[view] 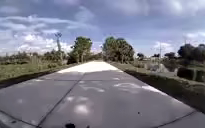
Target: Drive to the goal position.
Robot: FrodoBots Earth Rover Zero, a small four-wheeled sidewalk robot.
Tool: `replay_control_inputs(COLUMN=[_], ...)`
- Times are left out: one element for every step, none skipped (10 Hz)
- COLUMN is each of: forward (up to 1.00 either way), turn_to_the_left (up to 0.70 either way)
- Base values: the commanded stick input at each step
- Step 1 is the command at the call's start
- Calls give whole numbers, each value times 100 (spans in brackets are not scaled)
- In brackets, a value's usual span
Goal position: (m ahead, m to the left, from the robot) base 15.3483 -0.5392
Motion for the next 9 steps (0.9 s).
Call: replay_control_inputs(forward=[85, 85, 85, 85, 85, 85, 85, 85, 85], turn_to_the_left=[0, 0, 0, 0, 0, 0, 0, 0, 0])
